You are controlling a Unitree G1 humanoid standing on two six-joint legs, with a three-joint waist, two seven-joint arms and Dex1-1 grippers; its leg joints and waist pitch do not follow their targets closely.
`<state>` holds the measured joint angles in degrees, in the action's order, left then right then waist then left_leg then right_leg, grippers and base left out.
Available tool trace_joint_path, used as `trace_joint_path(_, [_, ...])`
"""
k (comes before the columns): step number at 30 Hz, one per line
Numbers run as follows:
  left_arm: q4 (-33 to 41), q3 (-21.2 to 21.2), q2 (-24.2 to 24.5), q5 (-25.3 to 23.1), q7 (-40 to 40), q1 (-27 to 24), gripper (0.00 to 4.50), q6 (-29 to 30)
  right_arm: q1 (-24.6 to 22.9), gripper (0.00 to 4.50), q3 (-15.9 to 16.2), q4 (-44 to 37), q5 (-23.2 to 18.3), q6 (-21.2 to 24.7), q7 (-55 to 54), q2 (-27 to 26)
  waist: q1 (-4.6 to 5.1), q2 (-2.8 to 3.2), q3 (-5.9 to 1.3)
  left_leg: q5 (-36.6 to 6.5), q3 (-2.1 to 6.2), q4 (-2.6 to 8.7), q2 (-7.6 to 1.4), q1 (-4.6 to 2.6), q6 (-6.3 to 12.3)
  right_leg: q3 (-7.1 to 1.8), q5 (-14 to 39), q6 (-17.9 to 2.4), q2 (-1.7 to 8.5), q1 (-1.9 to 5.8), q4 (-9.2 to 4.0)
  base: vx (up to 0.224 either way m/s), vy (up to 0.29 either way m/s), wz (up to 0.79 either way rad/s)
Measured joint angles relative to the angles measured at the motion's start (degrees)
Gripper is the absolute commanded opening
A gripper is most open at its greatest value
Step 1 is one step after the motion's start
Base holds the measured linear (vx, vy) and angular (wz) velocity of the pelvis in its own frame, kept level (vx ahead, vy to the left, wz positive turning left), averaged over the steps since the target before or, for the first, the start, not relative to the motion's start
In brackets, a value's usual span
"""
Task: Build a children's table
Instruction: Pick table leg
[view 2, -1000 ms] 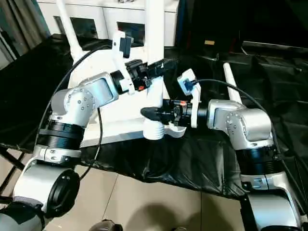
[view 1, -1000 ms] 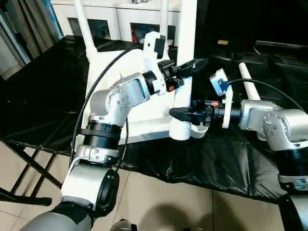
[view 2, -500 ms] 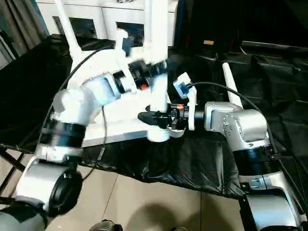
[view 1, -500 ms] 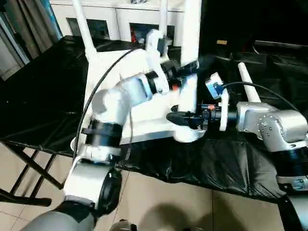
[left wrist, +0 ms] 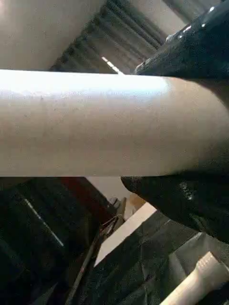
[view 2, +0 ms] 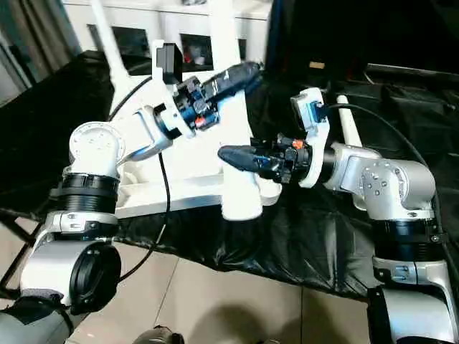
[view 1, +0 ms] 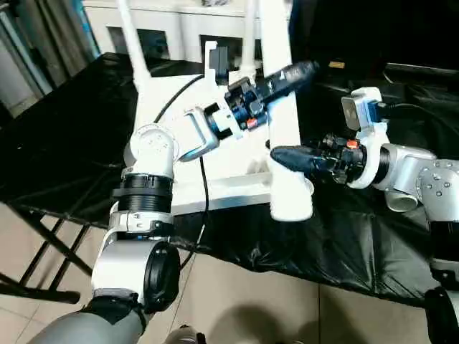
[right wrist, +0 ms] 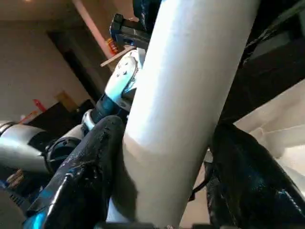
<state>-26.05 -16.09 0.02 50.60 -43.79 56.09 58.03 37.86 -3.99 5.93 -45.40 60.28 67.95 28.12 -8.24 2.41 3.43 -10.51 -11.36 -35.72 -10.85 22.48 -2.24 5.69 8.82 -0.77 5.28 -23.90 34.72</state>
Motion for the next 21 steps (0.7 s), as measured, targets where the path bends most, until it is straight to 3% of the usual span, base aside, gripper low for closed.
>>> trace_joint_path(11, [0.8, 1.9, 0.6, -0.3, -1.6, -0.4, 1.86, 0.7, -0.1, 2.11, 2.2, -0.6, -0.8, 2.1, 0.0, 0.1, -0.02, 0.0, 0.0, 0.0, 0.01, 0.0, 0.0, 0.0, -0.01, 0.0, 0.0, 0.0, 0.0, -0.01, 0.0, 0.0, 0.0, 0.0])
trace_joint_path(21, [1.7, 3.4, 0.8, -0.9, -2.4, -1.8, 1.86, -0.4, -1.9, 1.99, 2.1, -1.3, -1.2, 2.1, -1.2, -0.5, -0.01, -0.01, 0.0, 0.0, 0.01, 0.0, 0.0, 0.02, -0.01, 0.0, 0.0, 0.0, 0.0, -0.02, 0.0, 0.0, 0.0, 0.0])
